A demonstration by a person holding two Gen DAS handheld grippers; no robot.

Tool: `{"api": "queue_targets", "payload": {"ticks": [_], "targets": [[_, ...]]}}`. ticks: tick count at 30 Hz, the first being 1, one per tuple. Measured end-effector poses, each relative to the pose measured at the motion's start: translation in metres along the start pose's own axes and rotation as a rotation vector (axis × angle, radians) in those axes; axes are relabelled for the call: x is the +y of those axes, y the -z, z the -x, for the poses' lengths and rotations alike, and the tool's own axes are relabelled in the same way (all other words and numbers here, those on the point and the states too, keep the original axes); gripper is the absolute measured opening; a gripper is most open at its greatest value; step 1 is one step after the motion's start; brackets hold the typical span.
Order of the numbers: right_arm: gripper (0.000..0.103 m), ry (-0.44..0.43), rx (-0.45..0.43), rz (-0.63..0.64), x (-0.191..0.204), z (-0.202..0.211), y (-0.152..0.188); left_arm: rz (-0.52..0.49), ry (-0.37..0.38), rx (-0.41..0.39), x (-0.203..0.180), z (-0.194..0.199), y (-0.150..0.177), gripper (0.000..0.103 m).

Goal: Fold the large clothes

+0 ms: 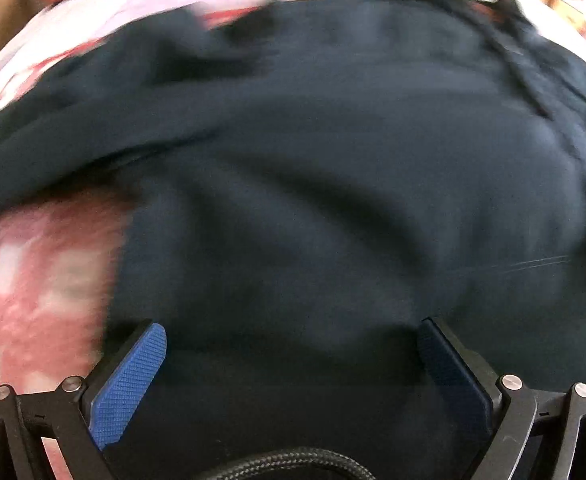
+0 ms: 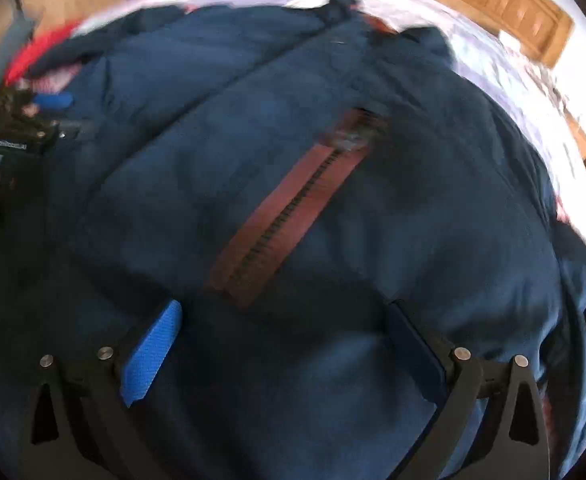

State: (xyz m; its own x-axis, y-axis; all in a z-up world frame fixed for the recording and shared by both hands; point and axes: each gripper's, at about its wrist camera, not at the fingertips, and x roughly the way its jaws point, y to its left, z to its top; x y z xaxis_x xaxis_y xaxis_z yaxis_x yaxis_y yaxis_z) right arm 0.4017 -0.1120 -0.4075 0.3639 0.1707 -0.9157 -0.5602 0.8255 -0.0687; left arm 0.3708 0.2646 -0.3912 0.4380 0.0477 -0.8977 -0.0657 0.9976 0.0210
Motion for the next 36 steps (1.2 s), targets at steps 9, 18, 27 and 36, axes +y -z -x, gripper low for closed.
{"api": "queue_targets", "payload": {"ticks": [9, 18, 27, 36], "targets": [[0.103, 0.089, 0.081, -0.041, -0.088, 0.036, -0.041, -0.045, -0.047, -0.045, 0.050, 0.041, -0.069, 0.102], [0.103, -0.025, -0.136, -0.075, -0.040, 0.006, -0.194, -0.090, 0.106, -0.110, -0.074, 0.006, -0.180, 0.102], [0.103, -0.030, -0.129, -0.094, -0.037, -0.091, -0.172, -0.126, 0.096, -0.090, -0.116, -0.091, -0.164, 0.103], [0.096, 0.118, -0.087, -0.312, -0.197, -0.052, -0.079, -0.079, -0.009, -0.110, 0.000, -0.086, -0.160, 0.103]]}}
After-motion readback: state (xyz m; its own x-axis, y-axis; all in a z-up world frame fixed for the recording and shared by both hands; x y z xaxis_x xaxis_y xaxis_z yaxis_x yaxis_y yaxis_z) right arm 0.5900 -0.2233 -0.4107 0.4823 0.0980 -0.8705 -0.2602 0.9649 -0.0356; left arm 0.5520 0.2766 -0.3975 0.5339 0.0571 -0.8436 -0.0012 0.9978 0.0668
